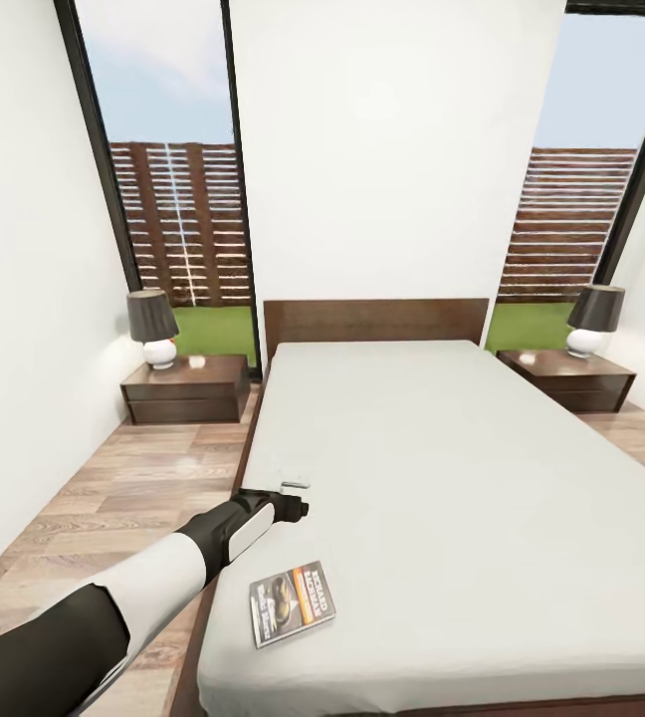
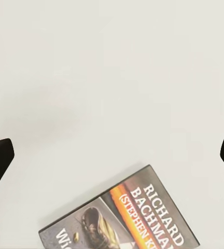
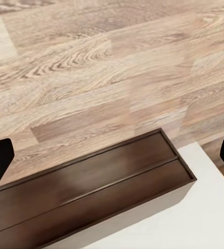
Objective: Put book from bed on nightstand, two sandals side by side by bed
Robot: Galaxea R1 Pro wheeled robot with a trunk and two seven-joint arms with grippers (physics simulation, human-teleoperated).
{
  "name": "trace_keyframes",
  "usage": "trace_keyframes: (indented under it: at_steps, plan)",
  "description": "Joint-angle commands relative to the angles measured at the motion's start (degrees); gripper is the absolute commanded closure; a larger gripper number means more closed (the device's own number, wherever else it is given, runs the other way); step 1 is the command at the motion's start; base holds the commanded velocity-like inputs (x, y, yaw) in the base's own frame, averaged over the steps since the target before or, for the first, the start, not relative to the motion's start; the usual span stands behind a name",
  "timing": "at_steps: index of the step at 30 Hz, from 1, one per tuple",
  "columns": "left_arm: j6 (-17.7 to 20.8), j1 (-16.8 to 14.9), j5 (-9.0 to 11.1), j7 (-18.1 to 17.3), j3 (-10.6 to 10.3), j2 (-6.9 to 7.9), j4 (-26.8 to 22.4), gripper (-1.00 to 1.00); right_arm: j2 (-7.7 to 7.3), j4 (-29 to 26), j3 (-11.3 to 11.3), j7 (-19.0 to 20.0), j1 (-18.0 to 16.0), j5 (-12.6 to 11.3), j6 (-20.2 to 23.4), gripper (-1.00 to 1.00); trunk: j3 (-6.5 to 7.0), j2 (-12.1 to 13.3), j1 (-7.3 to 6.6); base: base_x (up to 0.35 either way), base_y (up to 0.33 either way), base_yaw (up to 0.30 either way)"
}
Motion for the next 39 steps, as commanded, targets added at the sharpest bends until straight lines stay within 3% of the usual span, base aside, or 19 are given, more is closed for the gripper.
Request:
trace_keyframes:
  at_steps: [1, 39]
  plan:
    - [0.10, -0.06, 0.60, 0.48, -0.44, 0.04, -0.11, -1.00, -0.01, 0.12, -0.36, -0.03, -0.03, -0.04, -0.45, -1.00, -0.23, -0.44, 0.23, 0.000, 0.000, 0.000]
    - [0.06, -0.06, 0.58, 0.50, -0.51, -0.06, -0.13, -1.00, 0.08, 0.12, -0.27, -2.16, -0.03, -0.04, -0.44, -1.00, -7.05, -15.68, 8.57, 0.000, 0.000, 0.000]
